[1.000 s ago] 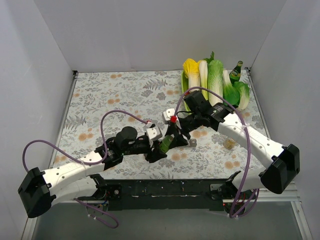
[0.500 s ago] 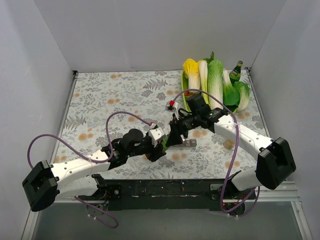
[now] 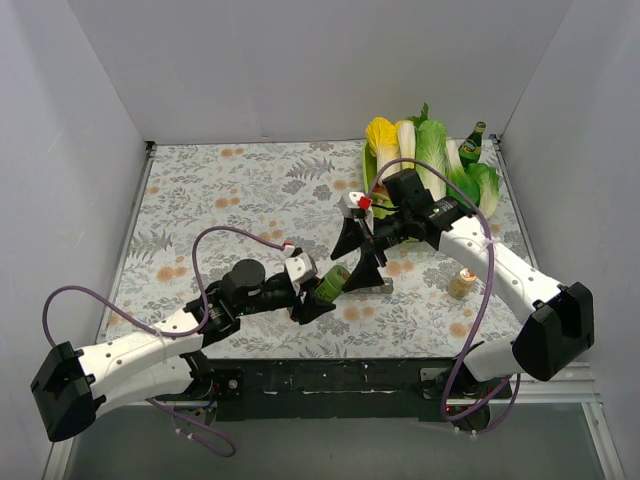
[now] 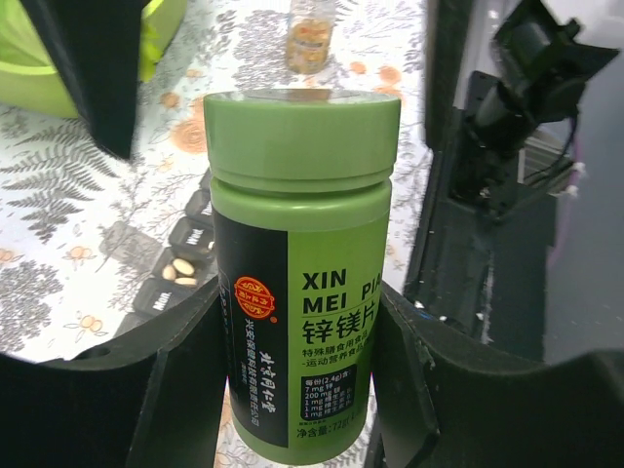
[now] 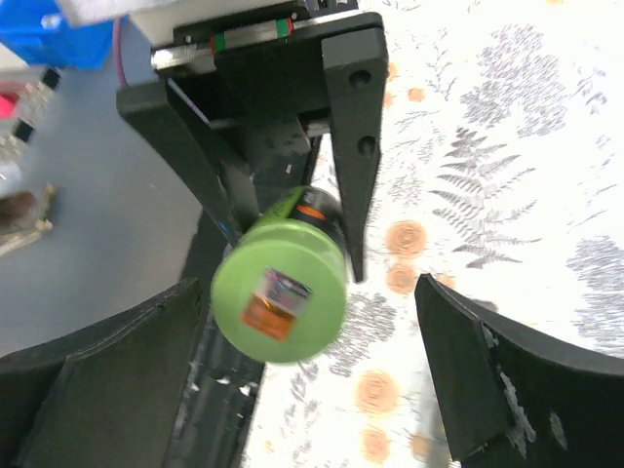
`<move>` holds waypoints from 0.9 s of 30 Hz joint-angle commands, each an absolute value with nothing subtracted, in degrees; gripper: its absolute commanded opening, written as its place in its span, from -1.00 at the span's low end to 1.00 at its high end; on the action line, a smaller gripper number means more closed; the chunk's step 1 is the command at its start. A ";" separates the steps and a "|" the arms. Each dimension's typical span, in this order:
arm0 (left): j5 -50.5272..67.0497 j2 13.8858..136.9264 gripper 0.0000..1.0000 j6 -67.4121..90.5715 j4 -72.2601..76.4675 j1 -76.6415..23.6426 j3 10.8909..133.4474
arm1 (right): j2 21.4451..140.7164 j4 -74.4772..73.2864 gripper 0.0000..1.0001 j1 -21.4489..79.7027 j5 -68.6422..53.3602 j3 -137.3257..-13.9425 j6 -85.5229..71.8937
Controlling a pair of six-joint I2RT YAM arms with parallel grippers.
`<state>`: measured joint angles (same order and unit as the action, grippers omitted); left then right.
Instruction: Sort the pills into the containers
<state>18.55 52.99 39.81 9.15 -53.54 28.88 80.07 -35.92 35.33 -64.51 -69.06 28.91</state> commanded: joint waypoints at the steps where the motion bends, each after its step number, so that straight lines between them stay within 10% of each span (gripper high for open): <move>1: 24.34 48.52 -1.00 41.22 8.26 -53.35 28.48 | 78.31 -50.50 0.95 33.57 -67.15 -74.79 53.54; 27: 30.50 44.91 -1.00 41.66 9.75 -53.35 26.54 | 69.34 -64.24 0.96 33.57 -64.43 -71.98 95.00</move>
<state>29.04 45.93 42.24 7.20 -53.43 26.59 68.40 -61.71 33.39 -63.20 -70.39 89.80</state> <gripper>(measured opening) 0.495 0.981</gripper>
